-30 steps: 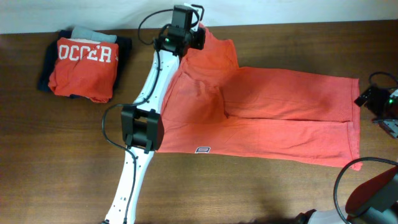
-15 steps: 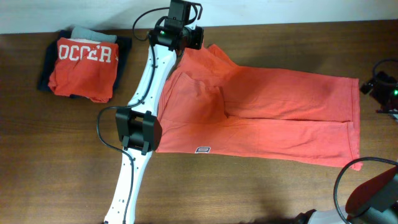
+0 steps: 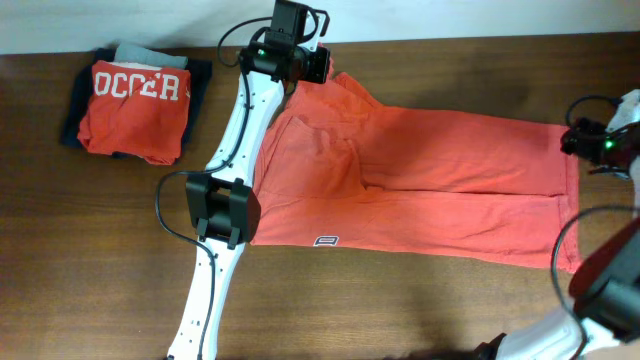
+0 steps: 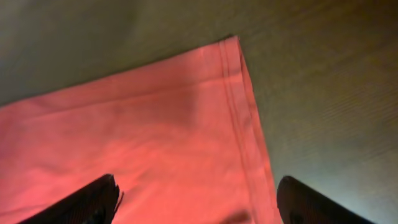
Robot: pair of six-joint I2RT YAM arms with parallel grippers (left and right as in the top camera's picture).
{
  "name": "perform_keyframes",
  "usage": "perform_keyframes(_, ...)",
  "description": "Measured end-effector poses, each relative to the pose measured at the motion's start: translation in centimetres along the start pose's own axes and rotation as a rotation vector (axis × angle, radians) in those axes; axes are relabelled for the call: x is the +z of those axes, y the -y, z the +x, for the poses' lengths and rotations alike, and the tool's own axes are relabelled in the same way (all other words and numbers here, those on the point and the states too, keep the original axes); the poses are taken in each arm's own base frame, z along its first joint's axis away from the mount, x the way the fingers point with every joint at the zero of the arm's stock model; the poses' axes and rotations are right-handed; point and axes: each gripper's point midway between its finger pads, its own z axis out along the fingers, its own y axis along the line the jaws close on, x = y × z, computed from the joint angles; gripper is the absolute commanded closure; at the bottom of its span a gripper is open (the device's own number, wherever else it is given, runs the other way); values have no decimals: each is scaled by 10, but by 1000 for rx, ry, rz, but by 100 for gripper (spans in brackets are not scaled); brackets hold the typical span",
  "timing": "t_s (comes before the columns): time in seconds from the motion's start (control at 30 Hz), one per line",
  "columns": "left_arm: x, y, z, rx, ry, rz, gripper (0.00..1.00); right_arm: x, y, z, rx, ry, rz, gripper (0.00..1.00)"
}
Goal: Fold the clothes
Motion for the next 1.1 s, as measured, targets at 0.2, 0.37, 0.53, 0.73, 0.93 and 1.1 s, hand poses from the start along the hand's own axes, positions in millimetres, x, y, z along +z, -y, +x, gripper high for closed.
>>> perform_keyframes(0.2,0,0,1,-1,-3,-1,93,43,15,-13,-58,61,30,16)
perform_keyframes(0.37,0,-1,1,0,-2,-4,93,54,13,-37,-129,160,53,19)
perform_keyframes(0.53,0,-2,1,-1,-2,-12,93,68,10,-48,-183,209,93,21)
perform_keyframes(0.73,0,-6,0,0,-1,-36,93,83,17,-50,-205,226,129,23)
perform_keyframes(0.93,0,-9,2,-2,-9,-51,93,105,22,-42,-212,215,135,24)
perform_keyframes(1.1,0,-10,3,-2,-10,-57,93,123,24,-30,-209,187,128,39)
